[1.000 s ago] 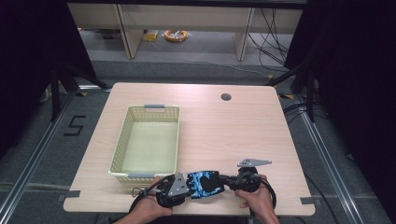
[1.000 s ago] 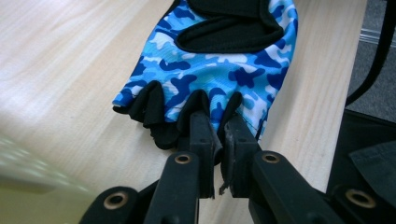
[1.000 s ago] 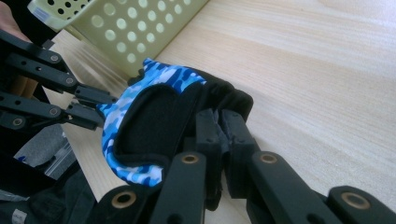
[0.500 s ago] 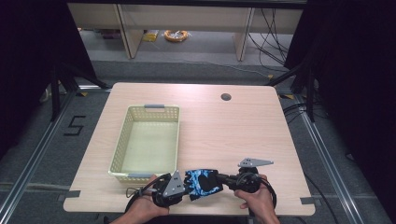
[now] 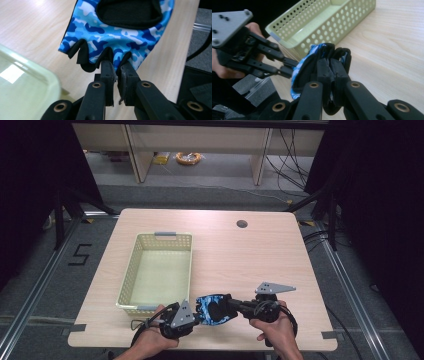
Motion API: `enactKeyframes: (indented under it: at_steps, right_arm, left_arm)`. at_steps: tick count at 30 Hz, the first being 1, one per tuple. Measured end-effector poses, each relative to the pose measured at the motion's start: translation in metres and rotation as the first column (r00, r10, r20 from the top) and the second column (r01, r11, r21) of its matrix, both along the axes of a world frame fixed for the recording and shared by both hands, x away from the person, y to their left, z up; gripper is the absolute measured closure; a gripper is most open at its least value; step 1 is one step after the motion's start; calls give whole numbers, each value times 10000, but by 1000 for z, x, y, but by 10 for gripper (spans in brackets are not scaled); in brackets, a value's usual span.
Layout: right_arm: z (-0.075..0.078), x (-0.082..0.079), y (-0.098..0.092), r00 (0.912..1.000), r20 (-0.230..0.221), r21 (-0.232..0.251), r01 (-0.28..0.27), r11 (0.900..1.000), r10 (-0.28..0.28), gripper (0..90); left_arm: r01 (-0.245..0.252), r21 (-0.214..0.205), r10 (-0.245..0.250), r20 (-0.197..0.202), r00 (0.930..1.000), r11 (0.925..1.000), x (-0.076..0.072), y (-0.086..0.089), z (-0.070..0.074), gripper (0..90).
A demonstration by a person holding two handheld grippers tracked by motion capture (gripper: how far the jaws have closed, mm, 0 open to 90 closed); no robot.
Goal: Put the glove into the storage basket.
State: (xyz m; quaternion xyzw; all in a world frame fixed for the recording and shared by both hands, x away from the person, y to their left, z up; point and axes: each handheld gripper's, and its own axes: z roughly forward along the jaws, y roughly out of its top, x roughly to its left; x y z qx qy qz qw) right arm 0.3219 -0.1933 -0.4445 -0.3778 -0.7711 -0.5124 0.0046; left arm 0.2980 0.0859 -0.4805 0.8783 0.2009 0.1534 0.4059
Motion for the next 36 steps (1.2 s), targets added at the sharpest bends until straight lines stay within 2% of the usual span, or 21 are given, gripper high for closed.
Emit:
enactKeyframes:
  at_steps: [2,4,5,6,9,11,13,14,15,17,19,20,21,23,24,26,29,31,32,35,36]
  right_arm:
    - [4,-2,2,9998,-217,142,34,9999,-31,875]
    - [13,-1,5,9999,-49,148,-90,9999,90,876]
    - [18,-2,7,9999,-123,110,-102,9999,104,876]
    - [22,-1,9,9998,-65,120,-162,9998,163,876]
    - [33,1,14,9992,212,20,-344,9994,344,876]
    - [47,5,22,9975,529,-225,-461,9987,473,876]
    - [52,7,25,9965,564,-281,-600,9978,615,876]
    - [57,8,28,9968,508,-357,-603,9975,621,876]
    - [66,12,36,9949,608,-440,-773,9960,799,876]
    - [71,14,40,9952,575,-564,-762,9955,794,876]
    - [78,21,47,9915,875,-709,-898,9934,958,876]
    - [85,26,55,9913,876,-746,-923,9929,987,877]
    - [85,26,55,9913,876,-746,-923,9929,987,877]
    - [92,31,63,9922,727,-825,-955,9920,1015,876]
    - [96,34,67,9925,660,-915,-963,9911,1025,876]
    - [101,40,77,9890,850,-1048,-1120,9882,1211,877]
    - [108,47,96,9880,666,-1040,-1321,9858,1394,876]
    - [113,50,109,9862,690,-1103,-1425,9836,1506,876]
    - [117,55,123,9805,863,-1218,-1655,9786,1766,876]
    - [120,59,136,9796,713,-1191,-1786,9767,1878,876]
    - [120,60,143,9794,697,-1238,-1798,9759,1893,877]
  left_arm:
    - [-114,-37,114,86,9999,9999,2,2,2,817]
    - [-130,92,128,269,9996,9999,5,4,7,813]
    - [-324,-98,325,35,9995,9994,3,4,8,807]
    - [-347,-404,355,207,9992,9986,3,4,8,803]
    - [-272,-277,281,336,9990,9992,4,6,13,796]
    - [-504,-646,518,200,9985,9966,4,8,18,770]
    - [-455,-535,466,200,9987,9975,5,11,20,766]
    - [-524,-823,551,307,9980,9952,5,12,22,757]
    - [-571,-699,591,269,9979,9959,6,18,27,737]
    - [-733,-938,766,319,9966,9929,6,19,28,727]
    - [-737,-884,776,412,9961,9934,8,28,35,726]
    - [-770,-813,812,503,9954,9937,10,32,38,726]
    - [-910,-1055,964,477,9942,9903,10,35,39,726]
    - [-987,-1028,1050,581,9928,9898,12,45,46,730]
    - [-1148,-1189,1212,484,9914,9863,12,50,48,730]
    - [-1212,-1200,1283,537,9903,9854,14,58,52,731]
    - [-1284,-912,1351,715,9882,9875,20,73,59,735]
    - [-1518,-1045,1591,656,9851,9829,22,82,60,739]
    - [-1626,-1087,1702,650,9833,9807,24,86,61,748]
    - [-1783,-973,1844,582,9811,9792,28,100,61,753]
    - [-1979,-1093,2041,480,9778,9741,29,104,60,753]
